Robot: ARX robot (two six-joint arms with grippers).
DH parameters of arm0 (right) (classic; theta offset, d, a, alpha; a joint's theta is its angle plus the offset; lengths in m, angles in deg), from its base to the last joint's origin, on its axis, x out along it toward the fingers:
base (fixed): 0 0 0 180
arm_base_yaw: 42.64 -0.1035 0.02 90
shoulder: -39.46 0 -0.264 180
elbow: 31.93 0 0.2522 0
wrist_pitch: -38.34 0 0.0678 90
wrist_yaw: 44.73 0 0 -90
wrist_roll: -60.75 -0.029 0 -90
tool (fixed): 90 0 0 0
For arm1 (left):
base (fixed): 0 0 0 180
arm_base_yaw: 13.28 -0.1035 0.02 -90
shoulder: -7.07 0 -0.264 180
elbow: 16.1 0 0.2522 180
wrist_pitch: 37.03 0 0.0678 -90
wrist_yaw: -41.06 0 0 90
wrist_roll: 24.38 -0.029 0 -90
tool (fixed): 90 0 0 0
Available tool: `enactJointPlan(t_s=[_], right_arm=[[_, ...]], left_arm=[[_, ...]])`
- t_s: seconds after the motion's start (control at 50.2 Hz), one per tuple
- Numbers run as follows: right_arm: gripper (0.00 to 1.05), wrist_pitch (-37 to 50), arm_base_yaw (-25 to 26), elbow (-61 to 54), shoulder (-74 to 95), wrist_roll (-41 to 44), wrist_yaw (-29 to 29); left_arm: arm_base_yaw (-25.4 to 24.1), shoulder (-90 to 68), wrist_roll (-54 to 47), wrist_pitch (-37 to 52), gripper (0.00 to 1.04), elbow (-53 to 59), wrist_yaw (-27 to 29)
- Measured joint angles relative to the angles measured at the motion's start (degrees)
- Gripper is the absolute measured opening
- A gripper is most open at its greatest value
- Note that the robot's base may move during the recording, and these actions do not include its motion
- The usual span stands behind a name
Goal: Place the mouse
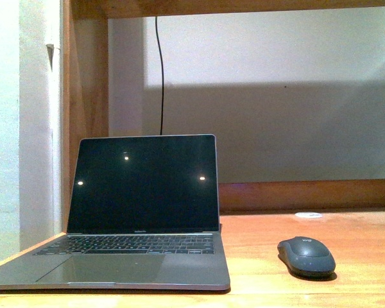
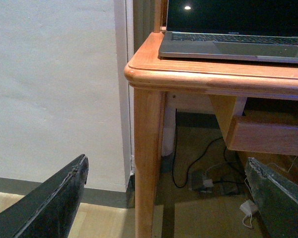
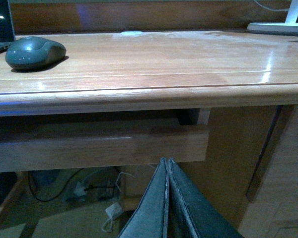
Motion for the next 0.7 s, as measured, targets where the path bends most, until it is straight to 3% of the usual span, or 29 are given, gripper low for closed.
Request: enactJointPlan(t_s=[0.1, 0.538, 0.698], right_arm=[[0.03, -9.5, 0.0, 0.0, -7.7, 0.0, 0.0], [0.03, -10.2, 0.0, 0.0, -10.0, 0.0, 0.0], [0.29, -10.2, 0.0, 0.0, -10.0, 0.0, 0.0]], left_arm=[[0.0, 0.0, 0.0, 0.0, 0.97, 0.0, 0.0], [0.0, 0.0, 0.0, 0.0, 0.97, 0.0, 0.0], [0.0, 0.0, 0.0, 0.0, 0.97, 0.0, 0.0]])
